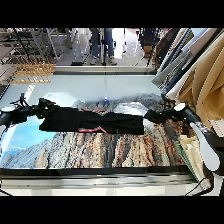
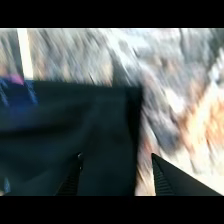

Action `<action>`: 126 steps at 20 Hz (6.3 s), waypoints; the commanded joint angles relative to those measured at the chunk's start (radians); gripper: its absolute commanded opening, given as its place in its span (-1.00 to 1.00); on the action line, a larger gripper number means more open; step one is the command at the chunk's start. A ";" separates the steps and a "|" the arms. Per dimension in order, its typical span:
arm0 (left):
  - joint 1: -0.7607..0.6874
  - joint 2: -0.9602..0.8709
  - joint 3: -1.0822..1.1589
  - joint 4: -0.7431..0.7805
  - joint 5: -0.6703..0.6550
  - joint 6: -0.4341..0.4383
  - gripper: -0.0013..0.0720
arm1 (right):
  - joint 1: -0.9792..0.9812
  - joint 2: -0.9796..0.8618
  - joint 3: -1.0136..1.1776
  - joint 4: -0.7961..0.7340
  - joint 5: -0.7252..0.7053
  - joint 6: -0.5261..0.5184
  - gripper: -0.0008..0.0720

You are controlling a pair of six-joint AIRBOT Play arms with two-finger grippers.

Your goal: Fold the clothes and pants, and hang the long-sleeved shirts on hangers.

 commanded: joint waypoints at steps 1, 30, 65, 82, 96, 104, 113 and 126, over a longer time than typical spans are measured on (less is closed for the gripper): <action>0.037 0.018 0.001 0.006 -0.169 0.072 0.32 | -0.049 -0.007 -0.006 -0.025 0.219 -0.015 0.44; -0.441 -0.008 0.023 0.624 -0.177 -0.096 -0.94 | 0.344 0.386 0.063 -0.097 0.006 0.182 -0.94; -0.375 -0.074 0.124 0.633 -0.122 -0.062 -0.93 | 0.293 -0.150 0.063 0.301 0.033 0.025 0.93; -0.323 0.372 0.123 0.569 -0.649 -0.044 -0.93 | 0.142 0.090 0.428 0.016 0.406 0.311 -0.94; -0.324 0.738 -0.039 0.570 -0.704 -0.033 -0.93 | -1.201 0.539 0.240 -0.197 0.824 0.288 -0.94; -0.324 0.737 -0.057 0.569 -0.657 -0.025 -0.93 | -1.219 0.532 -0.193 -0.695 0.822 0.252 -0.93; -0.323 0.733 -0.057 0.944 -0.575 -0.085 -0.12 | -1.130 0.470 0.104 -0.321 0.605 0.191 0.92; -0.325 0.769 -0.056 1.496 -0.226 -0.437 -0.15 | -0.101 0.505 0.099 -0.428 0.322 -0.117 0.37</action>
